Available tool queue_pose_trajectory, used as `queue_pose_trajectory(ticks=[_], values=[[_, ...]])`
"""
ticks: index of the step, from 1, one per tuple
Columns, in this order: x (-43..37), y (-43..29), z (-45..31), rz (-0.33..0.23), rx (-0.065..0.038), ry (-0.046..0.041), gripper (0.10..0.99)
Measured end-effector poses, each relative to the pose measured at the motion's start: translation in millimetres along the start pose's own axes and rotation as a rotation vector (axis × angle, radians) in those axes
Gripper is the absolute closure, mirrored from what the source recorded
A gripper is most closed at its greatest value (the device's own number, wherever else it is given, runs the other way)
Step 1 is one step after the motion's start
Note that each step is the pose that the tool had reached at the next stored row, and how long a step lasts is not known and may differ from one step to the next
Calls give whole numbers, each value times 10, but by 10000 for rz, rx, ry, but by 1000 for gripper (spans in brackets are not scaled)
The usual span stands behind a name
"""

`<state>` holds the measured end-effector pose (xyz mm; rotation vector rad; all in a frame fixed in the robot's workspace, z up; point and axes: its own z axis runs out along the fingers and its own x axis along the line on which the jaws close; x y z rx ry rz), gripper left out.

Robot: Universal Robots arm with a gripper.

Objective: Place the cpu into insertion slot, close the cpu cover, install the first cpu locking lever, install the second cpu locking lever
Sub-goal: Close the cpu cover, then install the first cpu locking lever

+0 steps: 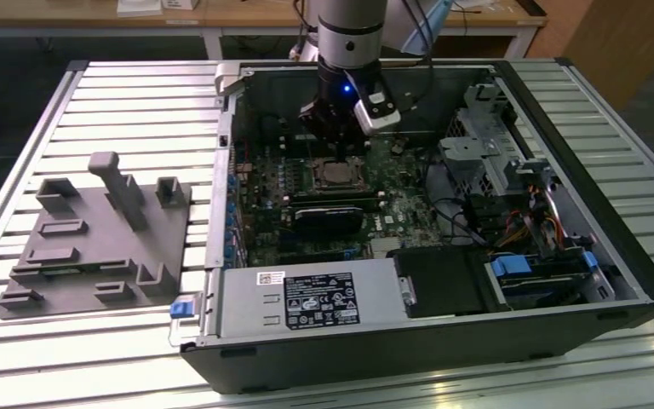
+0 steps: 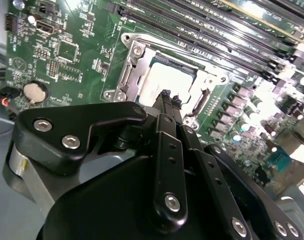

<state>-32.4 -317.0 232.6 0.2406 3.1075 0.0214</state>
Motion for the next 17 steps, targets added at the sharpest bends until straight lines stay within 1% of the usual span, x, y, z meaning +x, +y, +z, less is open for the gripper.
queue_pose_trajectory(ticks=[5, 7, 12, 17], values=[[-3, 2, -116, 0, 0, -2, 980], [-3, 2, -150, 0, 1, -2, 980], [-4, 3, -168, 0, 0, -3, 980], [-4, 3, -171, 0, -1, -3, 980]])
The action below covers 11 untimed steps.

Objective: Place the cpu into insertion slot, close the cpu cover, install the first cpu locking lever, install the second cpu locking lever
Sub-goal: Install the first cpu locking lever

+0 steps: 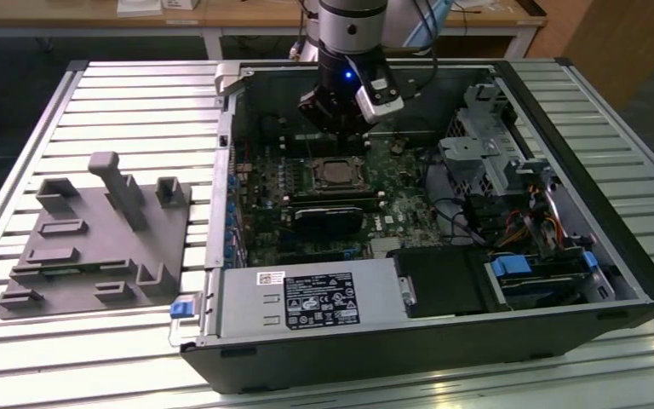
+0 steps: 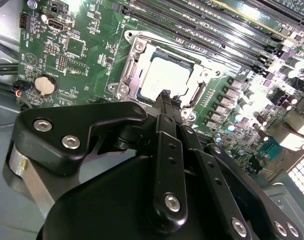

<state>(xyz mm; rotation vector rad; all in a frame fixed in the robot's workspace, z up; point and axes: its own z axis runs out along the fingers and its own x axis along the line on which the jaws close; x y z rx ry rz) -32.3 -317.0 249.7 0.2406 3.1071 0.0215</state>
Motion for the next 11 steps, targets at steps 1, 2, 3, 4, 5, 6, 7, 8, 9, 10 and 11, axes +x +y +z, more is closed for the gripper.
queue_pose_trajectory(ticks=[1, 2, 3, 4, 5, 6, 7, 8, 9, 10, 11], values=[[0, 0, -1, 0, 1, 0, 980], [0, 0, -1, 0, 1, 0, 980], [0, 0, -2, 0, 1, 0, 980], [0, 0, -2, 0, 0, 0, 980], [0, 0, -4, 0, 1, 0, 980], [0, -1, -12, 0, 7, 3, 980], [0, 0, -23, 0, 5, 2, 980], [-1, 0, -37, 0, 2, 1, 980], [-1, 1, -52, 0, 2, 1, 980], [-1, 1, -63, 0, 2, 1, 980], [-2, 1, -65, 0, 1, 0, 980]])
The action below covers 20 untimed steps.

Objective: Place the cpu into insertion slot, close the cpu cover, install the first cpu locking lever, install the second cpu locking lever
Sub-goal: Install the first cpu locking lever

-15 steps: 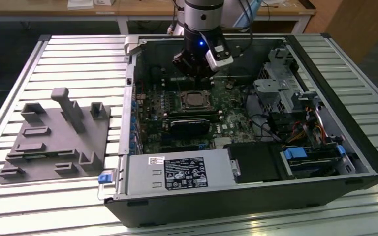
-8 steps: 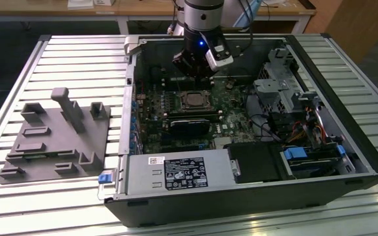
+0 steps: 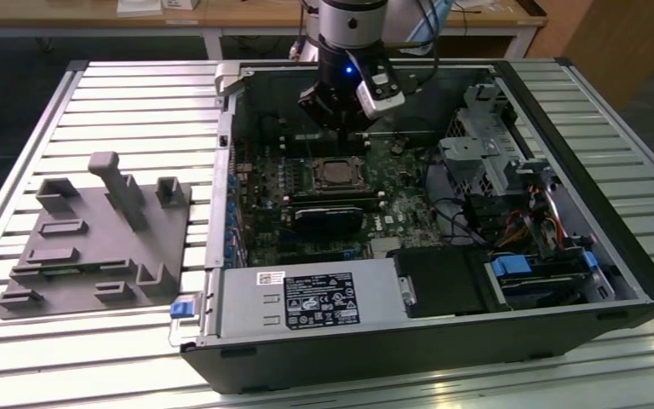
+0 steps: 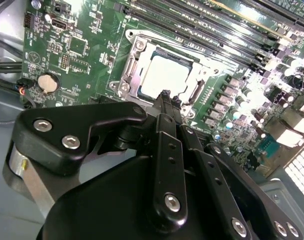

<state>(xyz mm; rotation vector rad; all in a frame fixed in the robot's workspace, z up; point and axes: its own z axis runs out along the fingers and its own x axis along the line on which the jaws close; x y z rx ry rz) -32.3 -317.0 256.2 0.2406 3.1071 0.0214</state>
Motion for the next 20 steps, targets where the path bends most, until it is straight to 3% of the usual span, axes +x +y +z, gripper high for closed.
queue_pose_trajectory(ticks=[7, 20], values=[[98, -15, -3, 0, 0, 0, 980], [484, -79, -10, -1, 0, -5, 980]])
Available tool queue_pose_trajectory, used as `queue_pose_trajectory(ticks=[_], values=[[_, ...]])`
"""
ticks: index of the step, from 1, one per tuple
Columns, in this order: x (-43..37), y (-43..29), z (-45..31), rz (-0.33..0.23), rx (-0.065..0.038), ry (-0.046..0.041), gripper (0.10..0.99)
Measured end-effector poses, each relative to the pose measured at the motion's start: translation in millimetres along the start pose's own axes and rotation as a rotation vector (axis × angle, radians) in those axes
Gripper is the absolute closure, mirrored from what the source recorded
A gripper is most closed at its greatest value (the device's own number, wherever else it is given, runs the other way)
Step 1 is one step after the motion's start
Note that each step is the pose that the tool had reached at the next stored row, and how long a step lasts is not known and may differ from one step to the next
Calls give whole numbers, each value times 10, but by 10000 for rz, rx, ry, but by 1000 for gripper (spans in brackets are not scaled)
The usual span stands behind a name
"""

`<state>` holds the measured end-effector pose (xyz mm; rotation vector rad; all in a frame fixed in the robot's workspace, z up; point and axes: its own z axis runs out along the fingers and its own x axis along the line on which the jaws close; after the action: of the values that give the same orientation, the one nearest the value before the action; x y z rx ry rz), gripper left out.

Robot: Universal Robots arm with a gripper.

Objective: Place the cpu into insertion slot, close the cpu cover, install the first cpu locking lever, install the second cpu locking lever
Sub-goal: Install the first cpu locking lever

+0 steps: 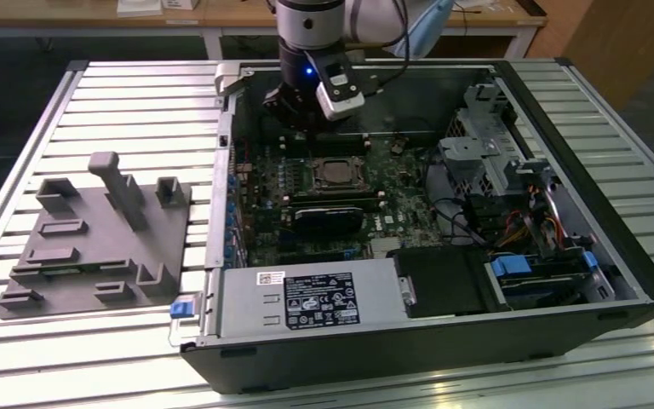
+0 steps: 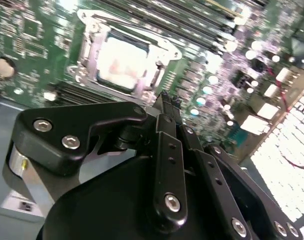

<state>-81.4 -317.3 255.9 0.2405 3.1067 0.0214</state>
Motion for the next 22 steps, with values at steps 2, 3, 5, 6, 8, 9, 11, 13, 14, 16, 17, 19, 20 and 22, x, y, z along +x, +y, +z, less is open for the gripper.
queue_pose_trajectory(ticks=[2, 3, 5, 6, 8, 9, 11, 13, 14, 16, 17, 19, 20, 22], values=[[66, -11, -1, 0, -1, -1, 980], [90, -15, -1, 0, 1, 0, 980], [130, -23, -1, 1, -19, 3, 980], [145, -26, -1, 2, -53, 9, 980], [173, -31, -1, 4, -151, 24, 980], [185, -34, 0, 5, -218, 34, 980], [204, -38, 0, 5, -429, 65, 980], [216, -42, 1, 1, -770, 120, 980], [218, -43, 2, -11, -940, 147, 980], [220, -43, 4, -62, -1293, 205, 980], [221, -43, 5, -99, -1461, 232, 980], [222, -44, 9, -217, -1699, 280, 980], [222, -44, 11, -295, -1763, 296, 980], [222, -43, 18, -473, -1841, 325, 980]])
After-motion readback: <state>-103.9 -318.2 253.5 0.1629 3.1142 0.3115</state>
